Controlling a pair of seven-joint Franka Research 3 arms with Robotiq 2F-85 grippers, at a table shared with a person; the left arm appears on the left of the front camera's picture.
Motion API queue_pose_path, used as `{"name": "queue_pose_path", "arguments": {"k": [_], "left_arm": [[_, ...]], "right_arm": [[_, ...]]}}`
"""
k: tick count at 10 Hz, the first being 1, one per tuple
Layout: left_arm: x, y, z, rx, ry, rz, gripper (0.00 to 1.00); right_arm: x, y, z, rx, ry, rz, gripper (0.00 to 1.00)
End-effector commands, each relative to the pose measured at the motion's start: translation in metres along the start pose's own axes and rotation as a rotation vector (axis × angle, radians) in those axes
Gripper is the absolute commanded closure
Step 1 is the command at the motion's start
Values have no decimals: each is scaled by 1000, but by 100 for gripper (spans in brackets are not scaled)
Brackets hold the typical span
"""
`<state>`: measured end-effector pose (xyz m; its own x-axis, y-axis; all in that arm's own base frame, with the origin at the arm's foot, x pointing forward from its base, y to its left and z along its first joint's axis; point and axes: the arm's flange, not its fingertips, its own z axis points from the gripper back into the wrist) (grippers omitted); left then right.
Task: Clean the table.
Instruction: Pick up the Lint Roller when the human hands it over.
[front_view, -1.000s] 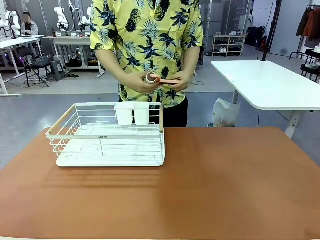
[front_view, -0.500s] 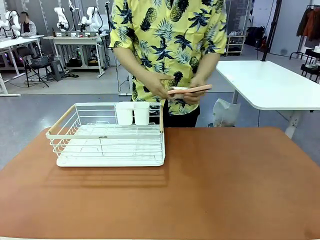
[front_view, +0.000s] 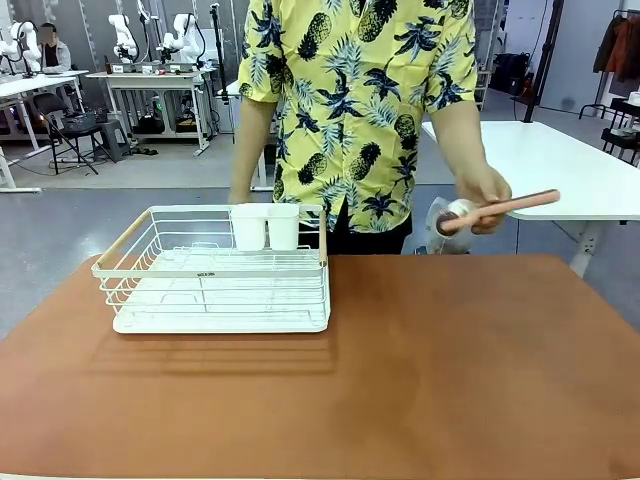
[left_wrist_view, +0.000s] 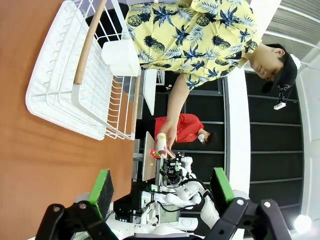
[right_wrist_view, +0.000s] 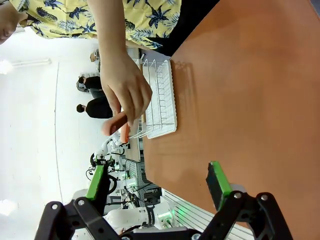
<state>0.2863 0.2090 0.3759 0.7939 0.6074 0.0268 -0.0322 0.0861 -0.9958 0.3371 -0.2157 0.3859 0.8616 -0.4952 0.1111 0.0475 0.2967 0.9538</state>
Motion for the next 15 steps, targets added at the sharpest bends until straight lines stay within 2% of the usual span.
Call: {"name": "queue_pose_path", "arguments": {"k": [1, 5, 8, 11, 15], "left_arm": [[-3, -1, 4, -4, 14, -22, 0], [-3, -1, 4, -4, 14, -22, 0], [-3, -1, 4, -4, 14, -22, 0], [-3, -1, 4, -4, 14, -22, 0], [-3, -1, 4, -4, 14, -22, 0]], "right_arm": [[-2, 3, -2, -4, -21, 6, 0], [0, 0, 0, 0, 0, 0, 0], [-32, 84, -4, -77, 35, -74, 0], [-47, 144, -44, -197, 2, -174, 0], [-44, 155, -123, -290, -12, -254, 0]]}}
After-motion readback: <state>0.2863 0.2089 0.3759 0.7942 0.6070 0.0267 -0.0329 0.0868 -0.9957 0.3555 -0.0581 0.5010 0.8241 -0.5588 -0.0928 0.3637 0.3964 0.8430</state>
